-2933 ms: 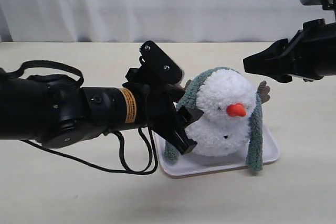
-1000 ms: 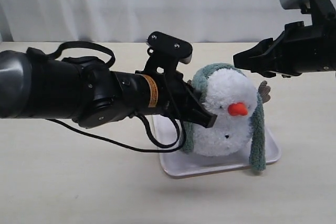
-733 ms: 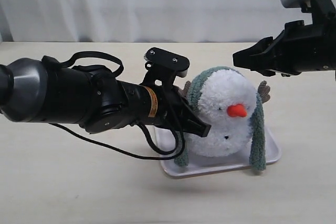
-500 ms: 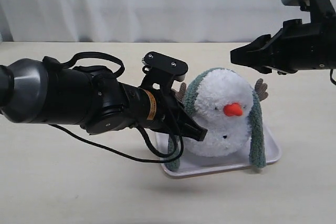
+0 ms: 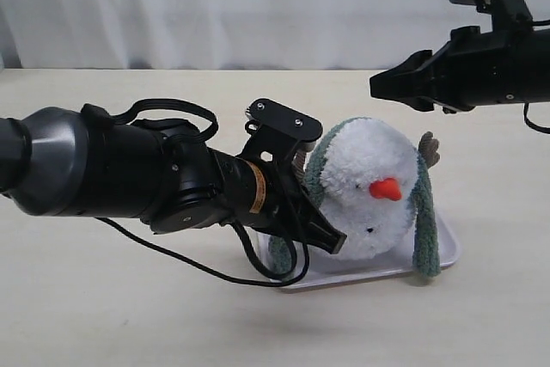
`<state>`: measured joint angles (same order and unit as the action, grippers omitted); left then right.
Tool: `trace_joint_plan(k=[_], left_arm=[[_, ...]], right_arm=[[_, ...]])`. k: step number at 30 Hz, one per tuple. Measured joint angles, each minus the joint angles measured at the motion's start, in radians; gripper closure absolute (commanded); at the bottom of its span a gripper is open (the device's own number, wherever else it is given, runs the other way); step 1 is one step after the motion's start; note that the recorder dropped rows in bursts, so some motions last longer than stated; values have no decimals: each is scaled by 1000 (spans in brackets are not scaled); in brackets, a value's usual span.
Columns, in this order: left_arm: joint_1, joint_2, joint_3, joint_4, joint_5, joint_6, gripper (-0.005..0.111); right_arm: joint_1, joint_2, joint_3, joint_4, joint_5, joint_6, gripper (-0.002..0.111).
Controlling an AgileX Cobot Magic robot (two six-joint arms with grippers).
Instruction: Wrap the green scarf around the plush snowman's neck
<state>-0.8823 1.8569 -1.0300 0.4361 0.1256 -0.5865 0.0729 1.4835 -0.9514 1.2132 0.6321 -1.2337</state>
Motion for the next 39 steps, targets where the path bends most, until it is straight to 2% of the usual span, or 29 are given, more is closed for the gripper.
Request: trace_joint_plan(k=[3,6,13,16,21,25,30,33,39], left_arm=[[0,0,0,0,2,4,107],[0,0,0,0,2,13,107],[0,0,0,5,-4,37,107],[0,-2,0,11,-11,40,107],[0,-2,0,18,-15,40,107],[0,-2,0,22,-15,68,107],[0,-2,0,26,-21,189,107],[0,-2,0,26,-36,271,107],[0,-2,0,26,-81,343,107]], right_arm=[[0,23,-4,0,-6,46,71],[0,59,-40,-69,-6,180,71],[0,88,-189,-537,69,513,71],[0,75,-205,-633,83,571,71],[0,111,-252,-620,129,613,71],[0,213,-386,-565,281,646,74],[0,339,-523,-576,450,710,86],[0,386,-562,-593,515,721,88],[0,446,-579,-615,533,721,88]])
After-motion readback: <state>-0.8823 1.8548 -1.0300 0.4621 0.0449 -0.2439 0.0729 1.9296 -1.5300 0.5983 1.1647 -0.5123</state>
